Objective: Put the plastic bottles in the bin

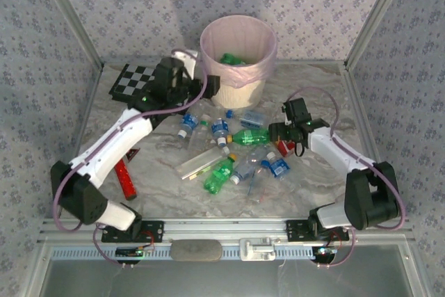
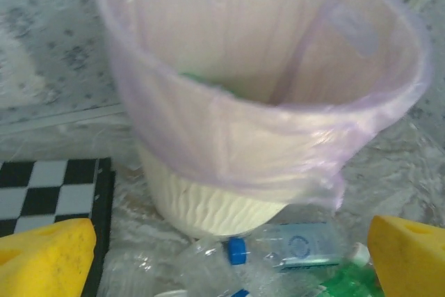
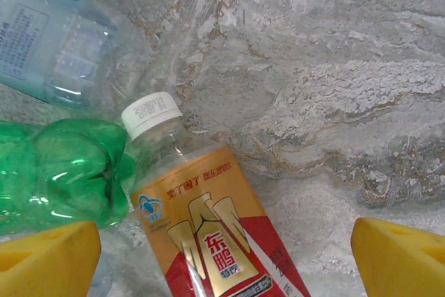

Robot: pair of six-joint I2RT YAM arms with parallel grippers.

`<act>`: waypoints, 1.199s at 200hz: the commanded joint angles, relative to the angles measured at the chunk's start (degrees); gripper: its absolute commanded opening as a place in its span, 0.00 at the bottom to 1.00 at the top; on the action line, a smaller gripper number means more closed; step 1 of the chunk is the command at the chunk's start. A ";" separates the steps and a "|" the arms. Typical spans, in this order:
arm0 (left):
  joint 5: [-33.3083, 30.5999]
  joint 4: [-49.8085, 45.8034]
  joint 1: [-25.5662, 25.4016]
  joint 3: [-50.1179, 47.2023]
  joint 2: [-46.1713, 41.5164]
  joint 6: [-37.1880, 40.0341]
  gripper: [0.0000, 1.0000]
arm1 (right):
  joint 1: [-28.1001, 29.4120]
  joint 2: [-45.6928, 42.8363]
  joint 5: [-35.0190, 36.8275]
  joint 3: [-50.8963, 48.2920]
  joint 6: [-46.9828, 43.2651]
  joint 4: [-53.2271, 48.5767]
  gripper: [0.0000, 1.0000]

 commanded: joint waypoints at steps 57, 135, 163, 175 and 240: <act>-5.37 14.37 1.98 -31.36 -11.07 -24.26 1.00 | -2.16 8.83 -6.34 3.30 -2.87 -2.92 0.87; -7.03 16.09 -1.41 -35.08 -7.70 -29.70 1.00 | -2.25 15.36 -5.15 4.49 -2.43 -2.14 0.81; -7.12 16.99 -1.90 -34.69 -6.09 -30.54 1.00 | -2.22 16.54 -4.69 5.01 -1.98 -2.39 0.81; -7.13 17.10 -2.07 -34.61 -5.81 -30.56 1.00 | -2.32 16.48 -4.59 5.10 -1.98 -2.32 0.80; -7.99 15.14 -2.08 -34.24 -6.45 -29.93 1.00 | -2.54 14.60 -4.53 4.17 -1.78 -1.75 0.58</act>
